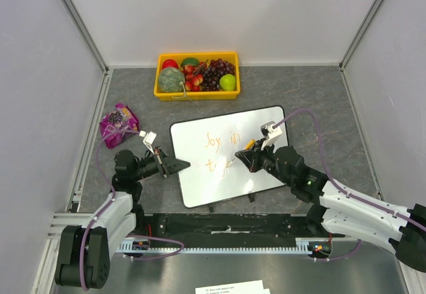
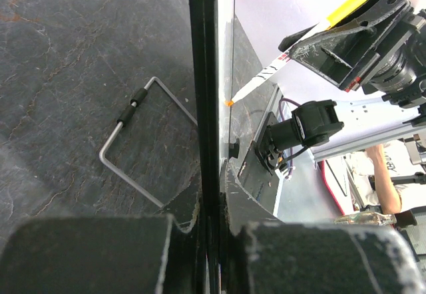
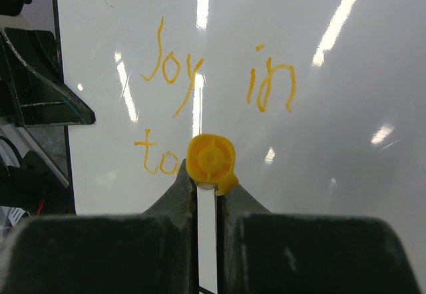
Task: Write a sentence on the whiteboard
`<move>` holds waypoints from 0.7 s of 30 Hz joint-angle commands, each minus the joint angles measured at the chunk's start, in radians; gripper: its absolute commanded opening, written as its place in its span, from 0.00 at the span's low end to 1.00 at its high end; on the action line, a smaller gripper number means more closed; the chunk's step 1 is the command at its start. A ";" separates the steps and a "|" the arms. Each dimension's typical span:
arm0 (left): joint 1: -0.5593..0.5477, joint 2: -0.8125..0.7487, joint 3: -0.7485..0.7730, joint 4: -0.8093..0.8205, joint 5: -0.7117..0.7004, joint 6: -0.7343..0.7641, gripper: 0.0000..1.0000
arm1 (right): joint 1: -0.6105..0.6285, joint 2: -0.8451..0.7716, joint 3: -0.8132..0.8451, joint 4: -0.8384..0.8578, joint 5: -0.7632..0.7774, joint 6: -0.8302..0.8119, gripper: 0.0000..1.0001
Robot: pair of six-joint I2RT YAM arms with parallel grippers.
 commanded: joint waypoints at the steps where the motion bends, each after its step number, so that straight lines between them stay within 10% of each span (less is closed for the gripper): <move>1: 0.000 0.001 -0.021 0.011 0.003 0.097 0.02 | -0.004 -0.017 -0.027 -0.085 0.058 -0.020 0.00; 21: 0.000 0.006 -0.021 0.012 0.003 0.096 0.02 | -0.012 -0.063 0.094 -0.072 0.046 -0.077 0.00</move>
